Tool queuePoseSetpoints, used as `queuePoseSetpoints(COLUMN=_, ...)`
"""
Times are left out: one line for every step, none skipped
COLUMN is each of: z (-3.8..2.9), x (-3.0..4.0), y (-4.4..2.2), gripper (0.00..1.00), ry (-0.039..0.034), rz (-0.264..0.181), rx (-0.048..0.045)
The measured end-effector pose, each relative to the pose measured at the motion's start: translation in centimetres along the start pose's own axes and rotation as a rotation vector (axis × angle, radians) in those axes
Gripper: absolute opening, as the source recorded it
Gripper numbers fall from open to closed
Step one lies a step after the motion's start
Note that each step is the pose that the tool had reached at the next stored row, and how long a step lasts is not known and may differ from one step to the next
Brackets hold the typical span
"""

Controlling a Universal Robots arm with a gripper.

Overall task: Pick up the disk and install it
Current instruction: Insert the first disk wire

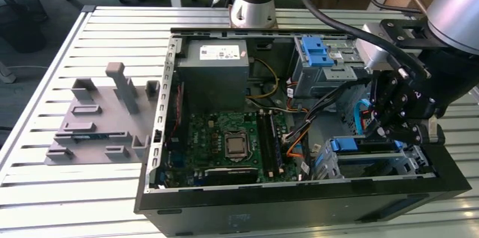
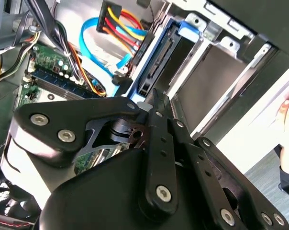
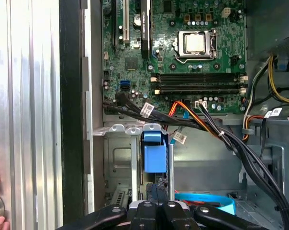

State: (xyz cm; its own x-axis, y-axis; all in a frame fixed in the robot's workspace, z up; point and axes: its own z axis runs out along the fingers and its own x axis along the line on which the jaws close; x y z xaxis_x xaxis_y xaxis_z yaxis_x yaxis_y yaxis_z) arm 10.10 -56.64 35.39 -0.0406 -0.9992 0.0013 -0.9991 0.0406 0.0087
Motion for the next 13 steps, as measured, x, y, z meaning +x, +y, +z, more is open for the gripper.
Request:
queuePoseSetpoints(z=0.00, x=-0.01, y=-0.14, gripper=0.11, ry=0.0001, rz=0.000, rx=0.0000)
queuePoseSetpoints(z=0.00, x=-0.01, y=-0.28, gripper=0.11, ry=0.0000, rz=0.000, rx=0.0000)
queuePoseSetpoints(z=0.00, x=-0.02, y=-0.41, gripper=0.11, ry=0.0000, rz=0.000, rx=0.0000)
queuePoseSetpoints(z=0.00, x=-0.02, y=-0.54, gripper=0.11, ry=-0.0001, rz=0.000, rx=0.0000)
queuePoseSetpoints(z=-0.01, x=-0.03, y=-0.64, gripper=0.11, ry=0.0000, rz=0.000, rx=0.0000)
queuePoseSetpoints(z=0.00, x=-0.04, y=-0.71, gripper=0.11, ry=0.0000, rz=0.000, rx=0.0000)
queuePoseSetpoints(z=0.00, x=-0.04, y=-0.74, gripper=0.11, ry=-0.0001, rz=0.000, rx=0.0000)
queuePoseSetpoints(z=0.00, x=-0.04, y=-0.74, gripper=0.11, ry=-0.0001, rz=0.000, rx=0.0000)
queuePoseSetpoints(z=-0.01, x=-0.03, y=-0.74, gripper=0.11, ry=0.0000, rz=0.000, rx=0.0000)
queuePoseSetpoints(z=0.00, x=-0.03, y=-0.75, gripper=0.11, ry=-0.0001, rz=0.000, rx=0.0000)
queuePoseSetpoints(z=-0.01, x=-0.03, y=-0.75, gripper=0.11, ry=0.0000, rz=0.000, rx=0.0000)
queuePoseSetpoints(z=-0.01, x=-0.03, y=-0.75, gripper=0.11, ry=-0.0001, rz=0.000, rx=0.0000)
queuePoseSetpoints(z=-0.03, x=-0.04, y=-0.76, gripper=0.11, ry=-0.0002, rz=0.000, rx=0.0003)
